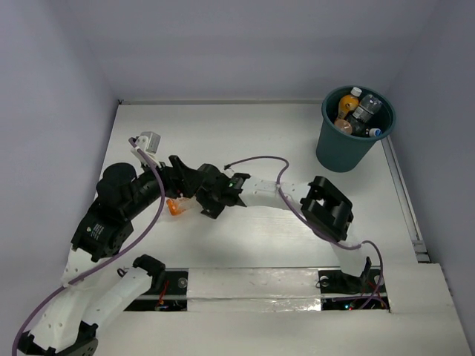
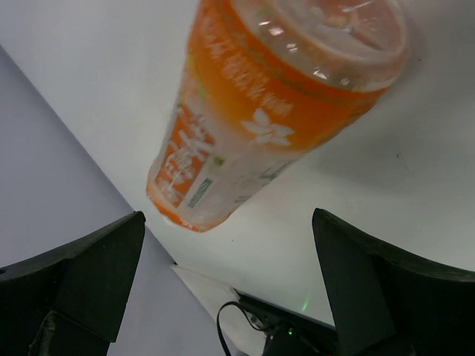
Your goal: Put the plastic bottles in the bin
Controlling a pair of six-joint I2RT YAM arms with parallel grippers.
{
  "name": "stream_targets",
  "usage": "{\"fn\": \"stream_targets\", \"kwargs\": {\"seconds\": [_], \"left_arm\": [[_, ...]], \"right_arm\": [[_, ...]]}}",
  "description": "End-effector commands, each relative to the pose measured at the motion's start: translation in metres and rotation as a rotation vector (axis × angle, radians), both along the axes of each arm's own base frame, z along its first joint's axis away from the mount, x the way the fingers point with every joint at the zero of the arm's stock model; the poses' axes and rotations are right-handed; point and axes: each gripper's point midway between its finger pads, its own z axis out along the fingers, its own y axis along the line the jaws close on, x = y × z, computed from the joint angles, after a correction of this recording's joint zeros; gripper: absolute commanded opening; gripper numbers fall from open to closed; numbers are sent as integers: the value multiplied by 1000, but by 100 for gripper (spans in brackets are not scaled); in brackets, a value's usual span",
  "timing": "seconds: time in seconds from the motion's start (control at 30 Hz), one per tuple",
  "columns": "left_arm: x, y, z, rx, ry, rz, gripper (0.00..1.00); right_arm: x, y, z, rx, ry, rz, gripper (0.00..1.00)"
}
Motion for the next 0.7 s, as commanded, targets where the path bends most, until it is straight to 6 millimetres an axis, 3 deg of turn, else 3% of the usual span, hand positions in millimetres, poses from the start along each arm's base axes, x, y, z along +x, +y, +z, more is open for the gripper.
{"fn": "stream_targets", "kwargs": {"seconds": [0.0, 0.27, 0.4, 0.57, 0.67], "left_arm": [[-4, -5, 13, 1, -46, -26, 76], [-12, -10, 17, 19, -71, -56, 76], [-13, -14, 13, 27, -68, -76, 76], [-12, -18, 14, 37, -77, -86, 76], [-13, -18, 20, 44, -91, -84, 76]], "right_arm": [[9, 13, -4, 54, 49, -111, 100], [30, -5, -43, -14, 128, -237, 99], [35, -3, -57, -34, 149, -238, 97], [49, -13, -65, -54, 167, -281, 88], [55, -20, -65, -75, 144, -283, 72]]}}
